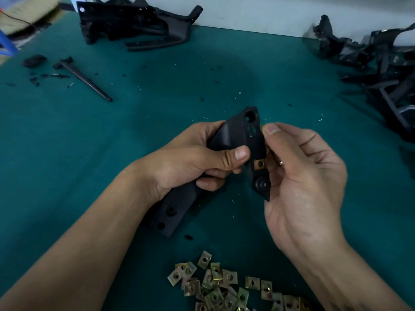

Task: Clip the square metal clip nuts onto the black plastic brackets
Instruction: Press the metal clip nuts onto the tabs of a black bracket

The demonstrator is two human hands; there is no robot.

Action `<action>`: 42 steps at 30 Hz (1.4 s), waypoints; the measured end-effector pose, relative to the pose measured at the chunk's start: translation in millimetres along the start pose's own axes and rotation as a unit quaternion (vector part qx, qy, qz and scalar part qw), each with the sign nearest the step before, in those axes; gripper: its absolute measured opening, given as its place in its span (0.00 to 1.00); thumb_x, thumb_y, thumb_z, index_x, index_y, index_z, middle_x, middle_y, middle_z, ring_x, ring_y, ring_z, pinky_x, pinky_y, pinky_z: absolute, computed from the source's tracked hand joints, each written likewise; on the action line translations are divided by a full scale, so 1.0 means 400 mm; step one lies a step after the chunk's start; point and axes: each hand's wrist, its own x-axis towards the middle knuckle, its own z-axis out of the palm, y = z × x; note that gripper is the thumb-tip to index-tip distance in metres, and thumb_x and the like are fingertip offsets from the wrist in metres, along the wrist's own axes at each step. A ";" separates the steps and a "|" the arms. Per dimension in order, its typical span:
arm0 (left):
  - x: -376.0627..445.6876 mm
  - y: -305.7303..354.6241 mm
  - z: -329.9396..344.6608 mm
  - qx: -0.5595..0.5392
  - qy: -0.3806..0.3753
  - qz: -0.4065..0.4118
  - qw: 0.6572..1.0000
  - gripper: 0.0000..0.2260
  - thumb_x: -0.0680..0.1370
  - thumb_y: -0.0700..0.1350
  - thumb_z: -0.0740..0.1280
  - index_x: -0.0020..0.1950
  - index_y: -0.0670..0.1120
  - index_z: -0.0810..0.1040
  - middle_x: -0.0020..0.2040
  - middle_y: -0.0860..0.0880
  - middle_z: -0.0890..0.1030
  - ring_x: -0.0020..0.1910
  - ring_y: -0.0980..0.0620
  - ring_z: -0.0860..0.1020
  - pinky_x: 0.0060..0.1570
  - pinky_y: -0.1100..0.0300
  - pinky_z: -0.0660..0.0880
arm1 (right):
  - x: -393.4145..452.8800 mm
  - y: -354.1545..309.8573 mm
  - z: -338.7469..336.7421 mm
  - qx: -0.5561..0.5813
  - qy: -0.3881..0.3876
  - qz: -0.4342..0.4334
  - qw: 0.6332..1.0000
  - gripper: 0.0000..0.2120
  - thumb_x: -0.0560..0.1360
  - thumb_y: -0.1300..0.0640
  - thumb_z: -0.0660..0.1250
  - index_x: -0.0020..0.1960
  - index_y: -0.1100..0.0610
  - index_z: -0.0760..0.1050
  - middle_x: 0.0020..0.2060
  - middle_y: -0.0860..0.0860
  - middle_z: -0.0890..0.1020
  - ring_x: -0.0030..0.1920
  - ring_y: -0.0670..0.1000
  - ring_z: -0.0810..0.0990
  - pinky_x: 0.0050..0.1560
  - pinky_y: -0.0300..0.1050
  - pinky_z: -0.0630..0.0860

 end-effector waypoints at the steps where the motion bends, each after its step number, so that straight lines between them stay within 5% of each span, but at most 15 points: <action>1: 0.000 0.000 0.000 0.000 -0.001 0.000 1.000 0.04 0.73 0.46 0.72 0.42 0.48 0.78 0.36 0.45 0.73 0.26 0.55 0.60 0.21 0.67 0.63 | 0.001 -0.001 0.000 0.002 0.004 -0.004 1.000 0.03 0.73 0.66 0.73 0.47 0.64 0.80 0.40 0.61 0.82 0.43 0.58 0.81 0.61 0.64 0.77; 10: 0.003 -0.003 -0.002 0.003 0.004 -0.003 1.000 0.04 0.74 0.45 0.72 0.43 0.47 0.78 0.36 0.45 0.73 0.26 0.56 0.61 0.21 0.67 0.63 | 0.002 -0.002 -0.002 0.006 -0.020 0.018 1.000 0.04 0.74 0.64 0.73 0.47 0.63 0.80 0.40 0.60 0.84 0.41 0.56 0.83 0.50 0.59 0.81; 18: 0.002 -0.004 -0.010 -0.004 -0.010 0.000 1.000 0.03 0.76 0.44 0.71 0.44 0.47 0.78 0.36 0.45 0.73 0.26 0.56 0.62 0.22 0.67 0.64 | 0.019 -0.011 -0.007 -0.027 -0.055 -0.012 0.998 0.06 0.67 0.63 0.74 0.42 0.63 0.79 0.41 0.63 0.82 0.44 0.59 0.80 0.62 0.68 0.75; 23: 0.001 -0.002 -0.007 0.009 -0.011 -0.004 1.000 0.04 0.76 0.44 0.71 0.45 0.45 0.77 0.36 0.45 0.73 0.26 0.56 0.62 0.22 0.67 0.64 | 0.033 -0.022 -0.015 -0.044 -0.069 -0.019 0.997 0.07 0.66 0.65 0.75 0.42 0.65 0.79 0.42 0.66 0.82 0.45 0.63 0.79 0.60 0.77 0.71; 25: 0.000 -0.001 -0.006 0.010 -0.012 -0.006 1.000 0.04 0.75 0.44 0.71 0.45 0.45 0.77 0.36 0.45 0.73 0.26 0.56 0.62 0.22 0.66 0.64 | 0.032 -0.017 -0.016 -0.048 -0.070 -0.027 0.996 0.06 0.66 0.65 0.76 0.41 0.64 0.80 0.41 0.66 0.82 0.45 0.63 0.79 0.59 0.74 0.74; 29: 0.001 -0.001 -0.002 0.008 -0.009 -0.008 1.000 0.07 0.75 0.43 0.74 0.42 0.46 0.77 0.35 0.46 0.73 0.25 0.56 0.62 0.22 0.67 0.63 | 0.017 0.003 -0.015 -0.076 -0.035 -0.105 0.991 0.09 0.72 0.67 0.76 0.37 0.56 0.83 0.36 0.56 0.84 0.39 0.54 0.80 0.46 0.48 0.80; 34: 0.001 0.000 -0.002 0.002 -0.025 -0.005 1.000 0.07 0.72 0.44 0.74 0.42 0.46 0.77 0.34 0.46 0.73 0.25 0.57 0.62 0.21 0.67 0.63 | -0.012 0.028 -0.005 -0.021 -0.003 -0.062 0.998 0.04 0.70 0.61 0.78 0.38 0.56 0.83 0.40 0.58 0.85 0.45 0.59 0.82 0.60 0.67 0.76; 37: -0.003 -0.001 -0.008 -0.010 -0.029 -0.001 1.000 0.08 0.72 0.46 0.73 0.43 0.45 0.76 0.35 0.46 0.73 0.25 0.57 0.62 0.21 0.67 0.63 | -0.004 0.013 -0.011 -0.014 -0.051 -0.067 0.996 0.03 0.70 0.62 0.74 0.38 0.56 0.83 0.42 0.58 0.85 0.47 0.58 0.82 0.62 0.63 0.76; 42: -0.002 -0.009 -0.016 -0.010 -0.018 0.009 1.000 0.04 0.75 0.43 0.72 0.45 0.46 0.78 0.35 0.46 0.73 0.25 0.57 0.61 0.22 0.67 0.63 | 0.017 0.009 -0.028 -0.033 -0.139 -0.070 0.987 0.07 0.68 0.69 0.68 0.43 0.61 0.81 0.44 0.58 0.84 0.47 0.59 0.81 0.52 0.60 0.77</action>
